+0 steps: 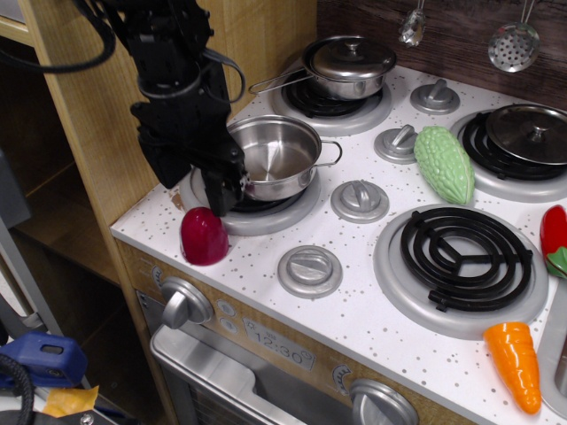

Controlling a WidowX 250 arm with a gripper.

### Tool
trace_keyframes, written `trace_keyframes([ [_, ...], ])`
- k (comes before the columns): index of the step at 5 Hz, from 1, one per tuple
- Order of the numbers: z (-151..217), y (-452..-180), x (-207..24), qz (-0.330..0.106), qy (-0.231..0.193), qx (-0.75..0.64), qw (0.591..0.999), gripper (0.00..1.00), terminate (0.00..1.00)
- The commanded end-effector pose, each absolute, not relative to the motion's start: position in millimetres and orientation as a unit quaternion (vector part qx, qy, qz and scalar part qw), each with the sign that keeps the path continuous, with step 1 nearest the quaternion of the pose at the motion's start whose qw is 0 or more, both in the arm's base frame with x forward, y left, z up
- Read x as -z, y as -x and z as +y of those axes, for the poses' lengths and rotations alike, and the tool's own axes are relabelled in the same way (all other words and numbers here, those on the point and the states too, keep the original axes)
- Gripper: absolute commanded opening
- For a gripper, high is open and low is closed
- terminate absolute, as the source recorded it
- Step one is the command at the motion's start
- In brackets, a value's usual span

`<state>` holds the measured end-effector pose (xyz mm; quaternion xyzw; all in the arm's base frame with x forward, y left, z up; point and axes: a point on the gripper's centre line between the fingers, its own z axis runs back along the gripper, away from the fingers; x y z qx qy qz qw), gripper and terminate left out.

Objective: Put sweet potato in pan which is on stove

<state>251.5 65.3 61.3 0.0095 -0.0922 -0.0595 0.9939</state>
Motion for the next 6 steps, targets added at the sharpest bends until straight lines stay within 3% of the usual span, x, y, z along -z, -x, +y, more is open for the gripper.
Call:
trace_keyframes([
  [1, 76, -257, -54, -0.112, 0.001, 0.054, 0.992, 1.00, 0.00],
  [3, 73, -266, -37, -0.117, 0.009, 0.040, 0.992, 1.00, 0.00],
  [6, 67, -260, -14, -0.149, -0.016, 0.016, 0.989, 1.00, 0.00],
])
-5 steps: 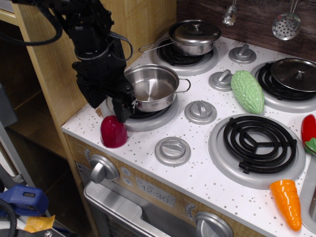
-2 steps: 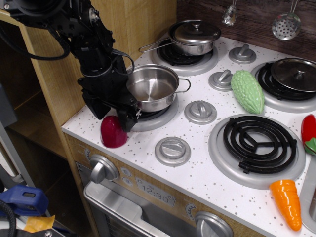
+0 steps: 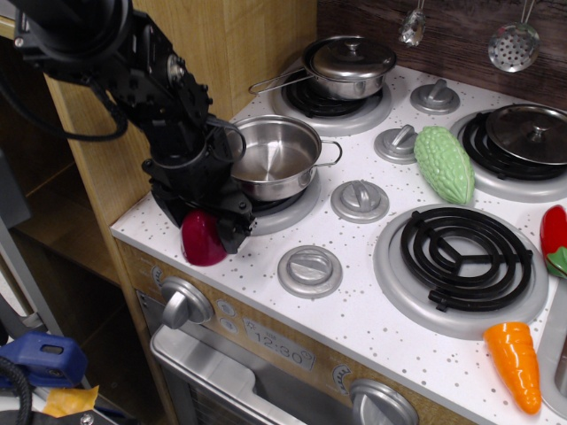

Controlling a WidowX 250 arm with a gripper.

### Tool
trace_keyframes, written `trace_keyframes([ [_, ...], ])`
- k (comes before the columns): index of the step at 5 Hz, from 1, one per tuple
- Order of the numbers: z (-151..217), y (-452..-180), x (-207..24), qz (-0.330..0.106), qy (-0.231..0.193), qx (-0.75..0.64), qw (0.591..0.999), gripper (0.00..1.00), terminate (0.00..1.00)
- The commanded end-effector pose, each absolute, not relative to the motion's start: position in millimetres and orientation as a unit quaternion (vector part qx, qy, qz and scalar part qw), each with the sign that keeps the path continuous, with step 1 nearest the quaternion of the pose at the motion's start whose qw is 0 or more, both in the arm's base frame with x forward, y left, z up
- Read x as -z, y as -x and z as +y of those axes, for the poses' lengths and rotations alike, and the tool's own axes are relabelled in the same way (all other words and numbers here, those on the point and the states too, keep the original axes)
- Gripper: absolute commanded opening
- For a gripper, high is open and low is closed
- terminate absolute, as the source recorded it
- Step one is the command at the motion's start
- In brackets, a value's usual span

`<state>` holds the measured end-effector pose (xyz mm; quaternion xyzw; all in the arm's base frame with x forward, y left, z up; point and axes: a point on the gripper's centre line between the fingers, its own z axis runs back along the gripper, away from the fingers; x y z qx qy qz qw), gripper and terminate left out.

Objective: Put sweet potato in pan which is on stove

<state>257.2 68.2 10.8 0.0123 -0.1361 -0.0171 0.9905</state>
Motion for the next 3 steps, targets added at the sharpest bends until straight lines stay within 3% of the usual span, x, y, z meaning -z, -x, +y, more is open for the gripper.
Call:
trace_keyframes([
  [1, 65, -259, -15, -0.149, -0.013, 0.001, 0.989, 0.00, 0.00],
  [2, 63, -260, -20, -0.144, -0.011, 0.003, 0.989, 0.00, 0.00],
  [3, 53, -264, -45, -0.147, -0.041, 0.004, 0.988, 0.00, 0.00],
])
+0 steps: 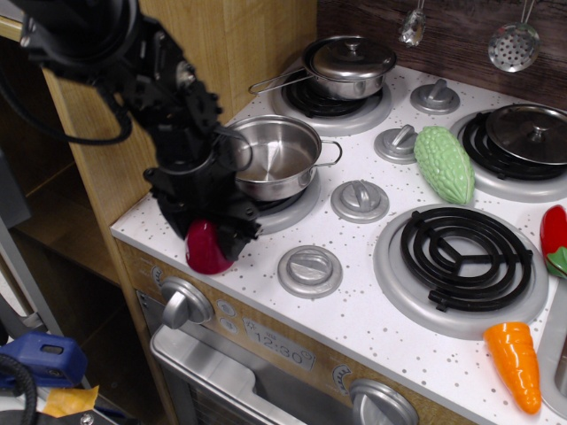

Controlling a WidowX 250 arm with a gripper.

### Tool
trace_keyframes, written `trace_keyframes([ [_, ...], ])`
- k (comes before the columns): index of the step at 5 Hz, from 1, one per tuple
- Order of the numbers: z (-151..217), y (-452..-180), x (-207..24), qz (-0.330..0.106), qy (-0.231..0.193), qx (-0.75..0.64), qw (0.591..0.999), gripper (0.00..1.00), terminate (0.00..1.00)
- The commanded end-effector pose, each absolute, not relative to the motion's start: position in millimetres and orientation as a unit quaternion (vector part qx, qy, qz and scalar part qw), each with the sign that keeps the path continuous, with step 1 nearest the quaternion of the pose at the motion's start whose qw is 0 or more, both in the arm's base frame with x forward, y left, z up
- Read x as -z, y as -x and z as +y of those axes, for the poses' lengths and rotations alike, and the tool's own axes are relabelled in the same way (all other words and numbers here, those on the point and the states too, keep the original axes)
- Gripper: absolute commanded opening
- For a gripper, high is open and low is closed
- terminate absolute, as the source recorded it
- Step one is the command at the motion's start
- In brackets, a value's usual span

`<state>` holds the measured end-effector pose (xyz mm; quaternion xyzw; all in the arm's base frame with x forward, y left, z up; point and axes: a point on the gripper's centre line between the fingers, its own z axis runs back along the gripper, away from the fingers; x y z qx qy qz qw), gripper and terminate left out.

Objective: Put sweet potato in pan which is on stove

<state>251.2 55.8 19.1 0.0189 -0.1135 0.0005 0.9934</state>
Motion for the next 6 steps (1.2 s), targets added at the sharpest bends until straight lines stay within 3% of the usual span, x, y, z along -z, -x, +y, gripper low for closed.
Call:
trace_keyframes([
  [1, 46, -268, -59, -0.157, -0.069, 0.000, 0.985, 0.00, 0.00],
  [2, 45, -286, -101, -0.147, -0.068, 0.035, 0.986, 0.00, 0.00],
  [3, 48, -307, -112, -0.174, -0.078, 0.083, 0.978, 0.00, 0.00],
  [4, 51, -322, -117, -0.194, -0.064, 0.120, 0.972, 0.00, 0.00],
  [6, 60, -337, -90, -0.217, -0.026, 0.170, 0.961, 0.00, 0.00],
])
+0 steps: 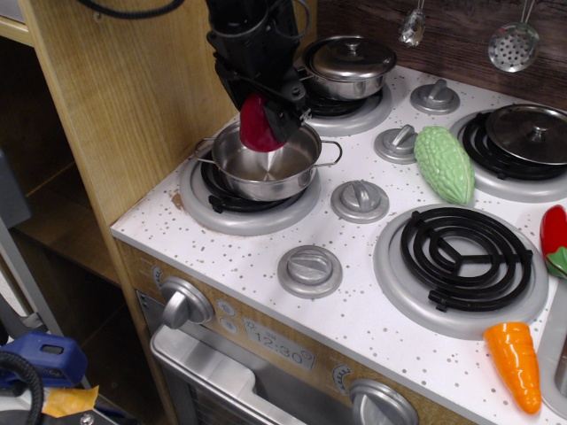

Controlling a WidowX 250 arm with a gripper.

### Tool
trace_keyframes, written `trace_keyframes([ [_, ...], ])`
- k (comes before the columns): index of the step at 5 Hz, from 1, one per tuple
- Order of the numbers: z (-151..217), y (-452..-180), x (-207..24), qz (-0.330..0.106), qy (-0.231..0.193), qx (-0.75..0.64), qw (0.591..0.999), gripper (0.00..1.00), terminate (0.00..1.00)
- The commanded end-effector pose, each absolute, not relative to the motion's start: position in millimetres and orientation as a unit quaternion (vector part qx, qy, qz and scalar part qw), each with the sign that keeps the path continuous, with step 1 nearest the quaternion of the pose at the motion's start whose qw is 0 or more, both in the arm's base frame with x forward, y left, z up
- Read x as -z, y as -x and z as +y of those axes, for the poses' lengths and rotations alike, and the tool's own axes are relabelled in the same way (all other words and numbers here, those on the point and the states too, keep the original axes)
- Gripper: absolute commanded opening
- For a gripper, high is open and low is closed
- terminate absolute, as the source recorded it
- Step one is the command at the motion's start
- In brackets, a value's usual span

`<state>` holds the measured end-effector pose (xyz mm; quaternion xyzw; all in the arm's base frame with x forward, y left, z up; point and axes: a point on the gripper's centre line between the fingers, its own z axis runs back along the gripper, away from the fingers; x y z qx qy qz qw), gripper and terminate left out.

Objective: Put sweet potato in pan which is on stove

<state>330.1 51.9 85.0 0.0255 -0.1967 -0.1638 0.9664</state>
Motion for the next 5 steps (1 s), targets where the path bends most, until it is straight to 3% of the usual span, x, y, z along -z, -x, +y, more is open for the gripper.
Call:
trace_keyframes([
  [1, 65, -341, -77, -0.219, -0.001, 0.179, 0.959, 1.00, 0.00],
  [4, 68, -344, -65, -0.244, 0.013, 0.181, 0.953, 1.00, 0.00],
  [5, 68, -344, -65, -0.244, 0.013, 0.181, 0.953, 1.00, 1.00],
])
